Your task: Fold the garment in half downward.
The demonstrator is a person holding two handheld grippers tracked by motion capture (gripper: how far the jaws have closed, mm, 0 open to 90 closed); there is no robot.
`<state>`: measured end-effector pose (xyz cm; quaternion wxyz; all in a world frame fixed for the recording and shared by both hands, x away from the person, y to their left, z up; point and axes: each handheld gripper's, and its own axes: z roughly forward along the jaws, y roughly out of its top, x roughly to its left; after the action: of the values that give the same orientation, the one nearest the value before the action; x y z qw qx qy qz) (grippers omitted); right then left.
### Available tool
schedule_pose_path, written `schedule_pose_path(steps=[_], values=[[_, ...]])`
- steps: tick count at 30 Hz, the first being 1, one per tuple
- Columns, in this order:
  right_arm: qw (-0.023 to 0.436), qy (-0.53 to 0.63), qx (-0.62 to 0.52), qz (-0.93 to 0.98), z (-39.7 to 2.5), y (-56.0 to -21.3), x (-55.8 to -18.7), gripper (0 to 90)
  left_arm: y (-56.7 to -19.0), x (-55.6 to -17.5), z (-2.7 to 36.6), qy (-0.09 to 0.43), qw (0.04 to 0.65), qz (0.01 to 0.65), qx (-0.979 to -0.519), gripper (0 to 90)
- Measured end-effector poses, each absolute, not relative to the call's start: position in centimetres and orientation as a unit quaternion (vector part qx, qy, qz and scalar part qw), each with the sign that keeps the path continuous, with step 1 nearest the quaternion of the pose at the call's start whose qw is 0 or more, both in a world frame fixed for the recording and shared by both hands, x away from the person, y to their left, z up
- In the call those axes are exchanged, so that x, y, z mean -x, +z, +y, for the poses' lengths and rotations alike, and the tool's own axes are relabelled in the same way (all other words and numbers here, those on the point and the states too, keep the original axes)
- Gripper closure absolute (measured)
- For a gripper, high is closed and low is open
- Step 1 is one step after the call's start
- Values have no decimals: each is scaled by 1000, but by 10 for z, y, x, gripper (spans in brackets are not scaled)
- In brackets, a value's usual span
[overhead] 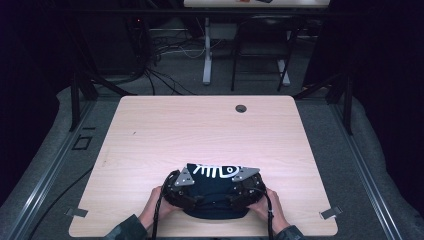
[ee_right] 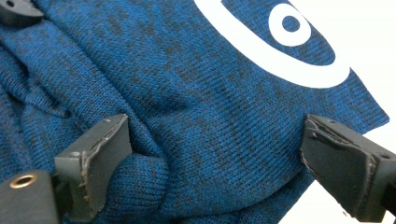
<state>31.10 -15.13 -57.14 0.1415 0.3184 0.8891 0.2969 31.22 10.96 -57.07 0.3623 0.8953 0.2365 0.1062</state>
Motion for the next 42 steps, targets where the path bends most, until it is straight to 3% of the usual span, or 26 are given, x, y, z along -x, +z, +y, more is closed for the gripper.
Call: schedule_pose_path(steps=[8,14,16,19,25,34,42], values=[[114,305,-330,886,-159,-575,-324,72,-572,-310,106,111,364,242,-893,239],[119,305,-333,884,-159,-575,-323,49,-572,-310,106,116,365,240,-892,235],[118,308,-342,880,-159,-574,-323,2,-570,-312,108,110,373,245,-888,168],[125,315,-340,877,-161,-569,-320,0,-567,-312,112,108,381,249,-884,109],[137,356,-344,858,-175,-550,-309,0,-550,-310,130,133,412,265,-862,71],[151,362,-376,840,-206,-541,-302,0,-549,-322,157,160,408,304,-846,72],[151,340,-401,837,-227,-552,-307,0,-566,-334,178,168,380,333,-846,93]])
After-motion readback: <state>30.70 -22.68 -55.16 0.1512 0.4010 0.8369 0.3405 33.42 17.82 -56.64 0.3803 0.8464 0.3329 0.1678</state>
